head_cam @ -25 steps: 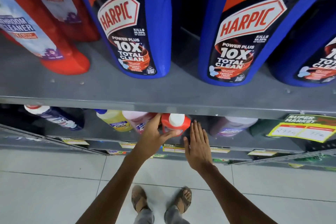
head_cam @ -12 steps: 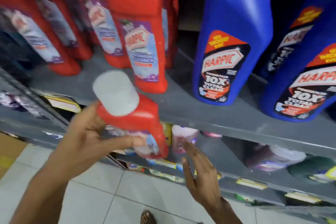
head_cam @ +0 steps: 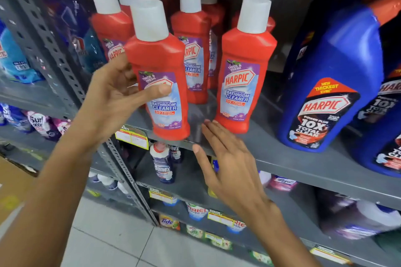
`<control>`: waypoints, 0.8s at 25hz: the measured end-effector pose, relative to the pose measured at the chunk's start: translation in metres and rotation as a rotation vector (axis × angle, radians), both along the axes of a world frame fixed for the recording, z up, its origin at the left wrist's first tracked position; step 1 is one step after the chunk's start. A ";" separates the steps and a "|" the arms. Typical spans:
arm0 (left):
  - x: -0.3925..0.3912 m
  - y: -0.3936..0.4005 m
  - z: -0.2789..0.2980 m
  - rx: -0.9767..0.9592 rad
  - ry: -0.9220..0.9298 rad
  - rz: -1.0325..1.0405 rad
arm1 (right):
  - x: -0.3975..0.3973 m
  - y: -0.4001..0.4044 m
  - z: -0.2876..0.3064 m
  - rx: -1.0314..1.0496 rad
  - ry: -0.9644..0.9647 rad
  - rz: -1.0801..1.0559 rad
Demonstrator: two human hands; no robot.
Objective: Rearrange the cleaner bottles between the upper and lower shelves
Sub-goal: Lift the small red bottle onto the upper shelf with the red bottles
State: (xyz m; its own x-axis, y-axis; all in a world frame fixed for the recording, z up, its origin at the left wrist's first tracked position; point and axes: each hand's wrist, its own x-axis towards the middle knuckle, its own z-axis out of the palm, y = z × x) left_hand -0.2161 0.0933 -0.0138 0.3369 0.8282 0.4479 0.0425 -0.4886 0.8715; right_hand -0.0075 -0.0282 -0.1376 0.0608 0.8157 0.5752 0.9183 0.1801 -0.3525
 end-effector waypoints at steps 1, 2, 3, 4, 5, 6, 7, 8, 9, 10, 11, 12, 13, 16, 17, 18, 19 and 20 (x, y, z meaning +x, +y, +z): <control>0.001 0.007 0.000 0.000 -0.006 -0.014 | -0.005 0.005 -0.004 -0.024 -0.064 -0.045; 0.002 0.013 0.001 -0.004 -0.009 -0.023 | -0.008 0.007 -0.008 -0.021 -0.121 -0.081; 0.004 0.020 0.001 -0.005 -0.007 -0.029 | -0.011 0.009 -0.012 -0.003 -0.158 -0.109; 0.006 0.025 0.002 -0.007 0.001 -0.041 | -0.012 0.010 -0.015 0.021 -0.173 -0.130; 0.009 0.030 0.002 -0.013 0.010 -0.058 | -0.013 0.010 -0.017 0.045 -0.176 -0.146; 0.011 0.034 0.002 -0.020 0.021 -0.075 | -0.014 0.011 -0.019 0.066 -0.176 -0.157; 0.012 0.037 0.002 -0.028 0.028 -0.088 | -0.013 0.012 -0.020 0.080 -0.175 -0.165; 0.013 0.039 0.002 -0.034 0.032 -0.098 | -0.013 0.012 -0.021 0.088 -0.178 -0.173; 0.013 0.040 0.003 -0.034 0.035 -0.108 | -0.014 0.013 -0.022 0.096 -0.183 -0.181; 0.013 0.041 0.004 -0.035 0.035 -0.122 | -0.014 0.013 -0.022 0.101 -0.186 -0.186; 0.014 0.043 0.005 -0.039 0.033 -0.136 | -0.014 0.014 -0.022 0.104 -0.187 -0.191; 0.014 0.045 0.005 -0.048 0.029 -0.149 | -0.015 0.013 -0.021 0.106 -0.186 -0.193; 0.014 0.047 0.006 -0.058 0.023 -0.160 | -0.015 0.013 -0.021 0.105 -0.184 -0.194; 0.018 0.053 0.005 -0.074 0.015 -0.172 | -0.017 0.013 -0.021 0.097 -0.177 -0.203; 0.020 0.055 0.004 -0.074 0.012 -0.165 | -0.017 0.013 -0.021 0.095 -0.177 -0.206; 0.021 0.058 0.004 -0.075 0.009 -0.155 | -0.017 0.013 -0.021 0.094 -0.176 -0.207; 0.023 0.062 0.003 -0.077 0.006 -0.148 | -0.017 0.013 -0.020 0.093 -0.176 -0.208; 0.024 0.065 0.003 -0.080 0.006 -0.148 | -0.017 0.013 -0.020 0.092 -0.176 -0.209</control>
